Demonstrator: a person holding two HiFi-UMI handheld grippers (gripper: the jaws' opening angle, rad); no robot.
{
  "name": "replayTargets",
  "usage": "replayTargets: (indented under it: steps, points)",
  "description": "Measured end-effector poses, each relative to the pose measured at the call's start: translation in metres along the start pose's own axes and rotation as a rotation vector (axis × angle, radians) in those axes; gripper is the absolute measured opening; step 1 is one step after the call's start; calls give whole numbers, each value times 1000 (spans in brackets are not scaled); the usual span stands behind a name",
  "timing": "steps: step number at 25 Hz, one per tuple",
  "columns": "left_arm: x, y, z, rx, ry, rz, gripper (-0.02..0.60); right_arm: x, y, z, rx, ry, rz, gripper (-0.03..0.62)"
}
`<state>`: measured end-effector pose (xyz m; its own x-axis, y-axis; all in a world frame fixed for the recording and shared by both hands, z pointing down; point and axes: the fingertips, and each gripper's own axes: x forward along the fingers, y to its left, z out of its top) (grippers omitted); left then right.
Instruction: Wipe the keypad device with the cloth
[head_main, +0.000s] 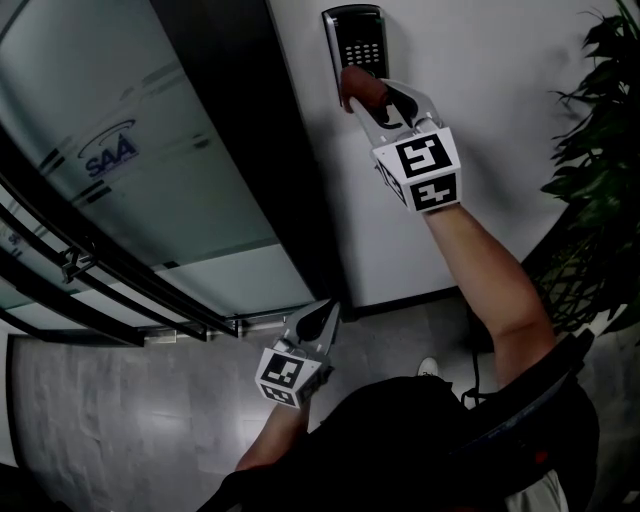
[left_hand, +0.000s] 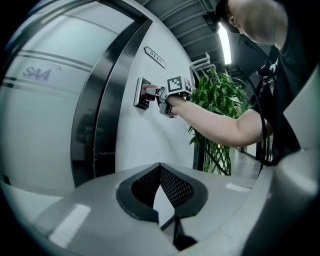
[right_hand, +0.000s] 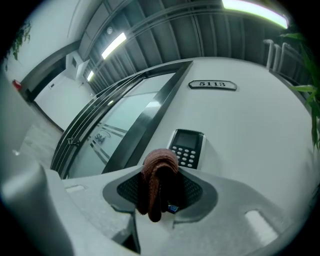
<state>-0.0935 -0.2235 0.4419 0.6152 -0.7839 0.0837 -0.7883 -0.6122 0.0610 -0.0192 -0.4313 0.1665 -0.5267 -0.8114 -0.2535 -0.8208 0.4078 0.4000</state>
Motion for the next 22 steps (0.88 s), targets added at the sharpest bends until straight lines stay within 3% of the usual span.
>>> replayTargets:
  steps: [22]
  points:
    - [3,2,0,-4,0,0,16,5,-9,-21,-89,42,-25,141]
